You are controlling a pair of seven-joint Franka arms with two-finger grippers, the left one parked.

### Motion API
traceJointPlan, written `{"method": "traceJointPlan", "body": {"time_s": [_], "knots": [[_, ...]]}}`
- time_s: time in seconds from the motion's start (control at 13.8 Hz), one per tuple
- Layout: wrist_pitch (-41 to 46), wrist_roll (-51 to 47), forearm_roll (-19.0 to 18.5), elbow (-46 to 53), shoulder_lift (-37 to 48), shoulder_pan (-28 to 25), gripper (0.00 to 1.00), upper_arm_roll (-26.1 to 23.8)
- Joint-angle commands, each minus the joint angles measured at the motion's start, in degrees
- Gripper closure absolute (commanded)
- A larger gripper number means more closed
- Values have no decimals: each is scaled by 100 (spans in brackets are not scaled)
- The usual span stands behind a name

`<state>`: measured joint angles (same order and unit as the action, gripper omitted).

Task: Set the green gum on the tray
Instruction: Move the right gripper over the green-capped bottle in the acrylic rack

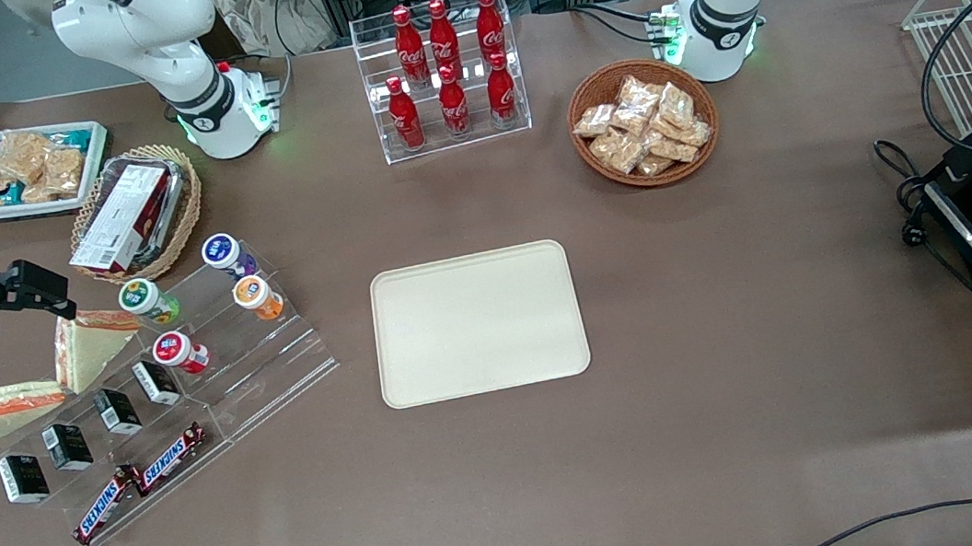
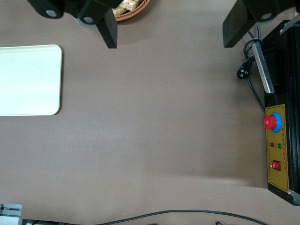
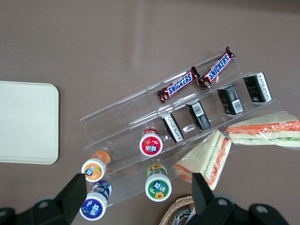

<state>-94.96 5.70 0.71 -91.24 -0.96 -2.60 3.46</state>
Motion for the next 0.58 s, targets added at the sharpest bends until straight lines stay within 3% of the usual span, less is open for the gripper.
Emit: {"method": "traceJointPlan", "body": {"time_s": [0.0, 0.51], "knots": [[48, 19, -18, 63, 0, -12, 0, 23], [303, 484, -18, -445, 429, -12, 0, 50]]}}
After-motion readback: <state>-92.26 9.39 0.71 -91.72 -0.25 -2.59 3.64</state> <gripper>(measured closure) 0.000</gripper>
